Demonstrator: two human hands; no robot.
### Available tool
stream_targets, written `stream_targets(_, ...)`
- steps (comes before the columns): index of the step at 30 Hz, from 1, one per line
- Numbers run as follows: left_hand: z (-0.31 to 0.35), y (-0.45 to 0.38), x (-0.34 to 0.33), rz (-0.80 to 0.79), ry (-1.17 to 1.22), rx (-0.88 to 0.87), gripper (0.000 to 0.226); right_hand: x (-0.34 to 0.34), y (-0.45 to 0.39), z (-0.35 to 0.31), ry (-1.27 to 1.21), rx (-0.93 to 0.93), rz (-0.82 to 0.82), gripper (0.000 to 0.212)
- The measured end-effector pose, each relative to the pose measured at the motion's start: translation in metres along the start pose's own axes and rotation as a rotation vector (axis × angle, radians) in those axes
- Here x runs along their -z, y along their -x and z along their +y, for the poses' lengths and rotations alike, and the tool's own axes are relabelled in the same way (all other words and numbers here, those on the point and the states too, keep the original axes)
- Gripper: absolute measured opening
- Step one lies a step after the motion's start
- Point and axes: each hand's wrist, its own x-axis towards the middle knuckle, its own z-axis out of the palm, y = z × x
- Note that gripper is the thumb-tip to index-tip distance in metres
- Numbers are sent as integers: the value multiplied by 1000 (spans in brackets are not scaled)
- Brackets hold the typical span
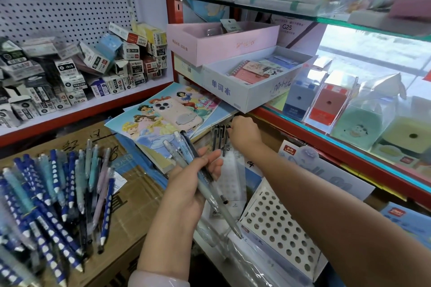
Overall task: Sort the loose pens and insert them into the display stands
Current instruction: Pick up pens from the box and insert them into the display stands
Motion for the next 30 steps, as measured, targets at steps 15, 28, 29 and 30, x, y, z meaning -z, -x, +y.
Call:
stream_targets(15, -7, 8, 3, -120, -141, 27, 23, 34, 54, -22, -991, 56, -517, 21)
stream_targets(28, -15, -5, 12, 106, -247, 2, 12, 59, 49, 11, -1240, -144, 59, 12)
stream_targets(29, -15, -8, 14, 161, -241, -6, 13, 60, 47, 17, -1186, -152, 185, 10)
stream_targets(30, -16, -10, 15, 206, -227, -12, 15, 59, 45, 22, -1063, -138, 283, 10)
